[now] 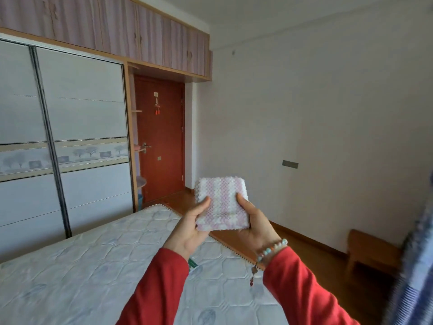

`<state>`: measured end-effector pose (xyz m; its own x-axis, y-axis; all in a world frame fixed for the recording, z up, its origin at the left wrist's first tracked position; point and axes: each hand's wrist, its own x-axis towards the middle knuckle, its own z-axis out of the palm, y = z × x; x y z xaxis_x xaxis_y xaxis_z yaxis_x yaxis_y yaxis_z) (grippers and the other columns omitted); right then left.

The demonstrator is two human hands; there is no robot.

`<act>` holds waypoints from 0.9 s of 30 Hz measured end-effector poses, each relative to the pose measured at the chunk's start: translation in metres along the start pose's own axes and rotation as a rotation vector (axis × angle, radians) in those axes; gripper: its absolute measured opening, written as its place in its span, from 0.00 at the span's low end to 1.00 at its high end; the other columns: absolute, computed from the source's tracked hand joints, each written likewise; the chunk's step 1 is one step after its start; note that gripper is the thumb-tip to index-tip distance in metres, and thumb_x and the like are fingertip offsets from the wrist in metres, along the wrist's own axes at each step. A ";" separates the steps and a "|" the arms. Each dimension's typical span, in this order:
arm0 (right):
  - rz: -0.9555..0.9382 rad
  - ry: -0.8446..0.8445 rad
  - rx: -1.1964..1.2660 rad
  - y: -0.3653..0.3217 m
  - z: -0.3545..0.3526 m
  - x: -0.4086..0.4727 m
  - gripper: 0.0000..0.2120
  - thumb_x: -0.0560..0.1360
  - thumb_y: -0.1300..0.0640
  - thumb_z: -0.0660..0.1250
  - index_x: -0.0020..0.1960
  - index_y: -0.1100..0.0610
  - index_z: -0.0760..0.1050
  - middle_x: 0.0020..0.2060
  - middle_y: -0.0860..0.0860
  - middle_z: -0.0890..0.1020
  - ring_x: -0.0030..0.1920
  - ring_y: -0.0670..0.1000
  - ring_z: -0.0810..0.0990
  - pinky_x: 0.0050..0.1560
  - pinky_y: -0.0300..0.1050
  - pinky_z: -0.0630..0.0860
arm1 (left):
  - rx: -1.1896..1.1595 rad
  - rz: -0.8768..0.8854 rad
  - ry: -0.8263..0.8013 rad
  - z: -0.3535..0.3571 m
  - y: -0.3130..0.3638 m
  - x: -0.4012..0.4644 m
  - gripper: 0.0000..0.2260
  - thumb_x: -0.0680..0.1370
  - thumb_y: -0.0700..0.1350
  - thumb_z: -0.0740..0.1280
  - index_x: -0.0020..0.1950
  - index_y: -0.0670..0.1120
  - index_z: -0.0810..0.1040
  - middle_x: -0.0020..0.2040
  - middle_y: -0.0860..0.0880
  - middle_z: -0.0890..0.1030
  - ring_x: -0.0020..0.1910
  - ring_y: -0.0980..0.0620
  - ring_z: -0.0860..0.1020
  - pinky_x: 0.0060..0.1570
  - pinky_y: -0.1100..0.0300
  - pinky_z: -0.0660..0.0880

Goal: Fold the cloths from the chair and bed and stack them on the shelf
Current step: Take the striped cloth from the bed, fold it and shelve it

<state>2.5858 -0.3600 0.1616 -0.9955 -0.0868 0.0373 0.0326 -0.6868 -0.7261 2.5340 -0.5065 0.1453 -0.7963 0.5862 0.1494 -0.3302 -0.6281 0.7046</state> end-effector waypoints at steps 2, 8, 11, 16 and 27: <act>-0.072 0.057 -0.010 -0.034 -0.029 -0.012 0.22 0.77 0.55 0.65 0.67 0.67 0.73 0.61 0.63 0.81 0.58 0.59 0.83 0.52 0.52 0.82 | -0.013 -0.033 -0.049 0.026 -0.028 0.032 0.20 0.81 0.43 0.61 0.72 0.37 0.69 0.69 0.37 0.75 0.69 0.42 0.74 0.71 0.45 0.67; -0.178 0.200 -0.026 -0.132 -0.119 -0.048 0.20 0.78 0.56 0.65 0.65 0.67 0.73 0.60 0.63 0.82 0.56 0.59 0.84 0.47 0.51 0.83 | -0.046 -0.111 -0.137 0.108 -0.118 0.116 0.19 0.81 0.42 0.61 0.71 0.38 0.71 0.67 0.39 0.77 0.65 0.43 0.77 0.62 0.48 0.76; -0.241 0.265 -0.066 -0.180 -0.167 -0.074 0.18 0.79 0.55 0.65 0.64 0.66 0.75 0.59 0.62 0.82 0.60 0.60 0.81 0.54 0.54 0.80 | -0.054 -0.163 -0.201 0.153 -0.167 0.154 0.19 0.81 0.42 0.61 0.70 0.38 0.71 0.66 0.38 0.78 0.64 0.42 0.78 0.62 0.47 0.76; -0.318 0.384 -0.083 -0.236 -0.246 -0.113 0.20 0.79 0.54 0.65 0.65 0.65 0.74 0.61 0.61 0.81 0.63 0.60 0.79 0.65 0.57 0.74 | -0.062 -0.296 -0.269 0.208 -0.249 0.206 0.19 0.81 0.43 0.62 0.70 0.38 0.71 0.66 0.38 0.78 0.64 0.42 0.78 0.62 0.46 0.75; -0.449 0.587 -0.023 -0.312 -0.390 -0.167 0.17 0.80 0.54 0.64 0.63 0.63 0.76 0.55 0.58 0.84 0.54 0.56 0.85 0.50 0.49 0.82 | -0.050 -0.530 -0.372 0.281 -0.399 0.297 0.17 0.80 0.44 0.62 0.67 0.38 0.74 0.65 0.39 0.79 0.64 0.43 0.78 0.59 0.50 0.78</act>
<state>2.7070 0.1501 0.1141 -0.7964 0.6037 -0.0350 -0.3841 -0.5497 -0.7418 2.5722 0.0620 0.1037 -0.2929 0.9558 0.0266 -0.6604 -0.2224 0.7172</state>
